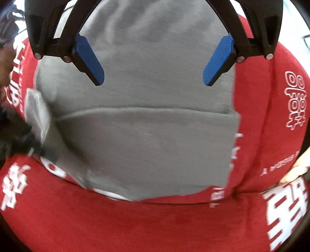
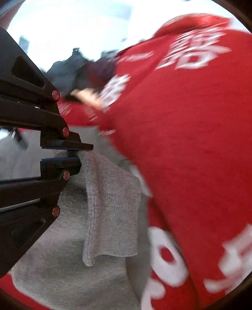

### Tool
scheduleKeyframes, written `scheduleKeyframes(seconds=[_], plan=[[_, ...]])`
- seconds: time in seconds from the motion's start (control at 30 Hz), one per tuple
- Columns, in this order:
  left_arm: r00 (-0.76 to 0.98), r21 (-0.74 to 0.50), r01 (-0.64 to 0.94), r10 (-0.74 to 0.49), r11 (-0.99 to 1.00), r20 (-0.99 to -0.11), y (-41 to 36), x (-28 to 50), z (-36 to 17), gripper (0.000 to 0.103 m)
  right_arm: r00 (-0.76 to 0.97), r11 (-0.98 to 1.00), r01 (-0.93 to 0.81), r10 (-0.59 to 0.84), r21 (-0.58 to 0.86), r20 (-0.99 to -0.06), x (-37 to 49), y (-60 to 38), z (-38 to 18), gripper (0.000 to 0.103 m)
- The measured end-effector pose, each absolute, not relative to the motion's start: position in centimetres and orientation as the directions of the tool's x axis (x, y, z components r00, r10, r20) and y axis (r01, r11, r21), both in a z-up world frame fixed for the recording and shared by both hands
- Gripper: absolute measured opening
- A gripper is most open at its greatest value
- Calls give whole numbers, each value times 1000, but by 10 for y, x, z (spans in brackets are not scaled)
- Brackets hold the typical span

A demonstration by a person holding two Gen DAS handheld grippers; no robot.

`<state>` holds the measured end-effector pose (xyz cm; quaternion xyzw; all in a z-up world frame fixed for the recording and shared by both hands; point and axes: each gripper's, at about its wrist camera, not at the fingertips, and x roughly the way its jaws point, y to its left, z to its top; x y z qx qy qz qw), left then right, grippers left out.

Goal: Fold small clothes

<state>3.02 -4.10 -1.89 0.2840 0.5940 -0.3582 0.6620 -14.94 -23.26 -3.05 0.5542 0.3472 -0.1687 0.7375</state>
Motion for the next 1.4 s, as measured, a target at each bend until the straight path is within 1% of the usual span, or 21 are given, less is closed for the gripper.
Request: scheduleKeyframes(seconds=[0.07,0.1,0.13,0.17,0.2,0.3,0.33,0.37,0.43,0.5,0.63,0.7,0.77,0.8,0.87,0.9,0.93,1.0,1.1,1.27,1.4], plan=[[46,-48,798,-140,601,-989,-38,44,-23,102,614,348,693,173,631,-770,-128,-222,-53,10],[45,-53,790,-143,611,-989,-35,51,-23,102,574,333,723,196,605,-795,-123,-218,-66,14],[42,-60,782,-148,620,-988,-34,55,-24,102,546,309,753,199,581,-814,-123,-216,-73,34],[40,-64,779,-152,624,-988,-34,58,-25,102,538,280,772,191,571,-821,-127,-214,-77,49],[40,-67,777,-156,626,-987,-31,61,-24,102,561,245,770,179,589,-808,-133,-212,-78,67],[37,-72,778,-159,624,-987,-28,65,-25,102,645,84,754,94,652,-758,-158,-215,-74,67],[34,-73,777,-157,625,-987,-26,65,-26,102,658,17,752,49,659,-751,-168,-218,-75,65],[33,-73,775,-156,628,-987,-24,65,-25,102,670,-47,742,18,669,-742,-175,-221,-76,60],[39,-73,769,-162,635,-986,-17,67,-21,102,685,-129,721,-19,681,-729,-179,-226,-79,8],[57,-68,762,-171,644,-984,-7,70,-17,102,670,-41,741,-37,671,-742,-163,-232,-66,8],[84,-48,731,-159,681,-984,12,83,-16,102,594,436,710,52,553,-803,-75,-210,-30,8],[89,-37,709,-140,704,-986,21,89,-19,102,538,588,638,122,498,-834,-35,-187,-32,12],[93,-30,690,-129,724,-987,28,96,-19,102,464,662,591,190,462,-865,-13,-166,-48,12],[96,-28,683,-127,730,-987,30,98,-19,102,422,689,576,211,440,-882,-4,-157,-55,16],[101,-32,677,-136,735,-986,32,102,-17,102,338,735,556,228,389,-913,1,-136,-70,37],[101,-38,679,-145,733,-984,31,103,-15,102,330,740,553,227,382,-916,-11,-128,-70,53],[99,-42,683,-149,729,-984,29,104,-14,102,353,727,554,235,405,-905,-22,-125,-66,57],[90,-53,694,-160,718,-983,21,103,-14,102,381,687,578,251,441,-890,-39,-127,-58,57],[78,-76,711,-185,699,-980,4,99,-14,102,405,578,686,200,441,-892,-92,-147,-45,57],[70,-100,734,-222,672,-973,-36,90,-18,102,469,196,857,82,476,-879,-220,-166,-40,57],[74,-92,759,-226,644,-971,-68,81,-26,102,507,-100,857,-15,506,-862,-302,-174,-52,57]])
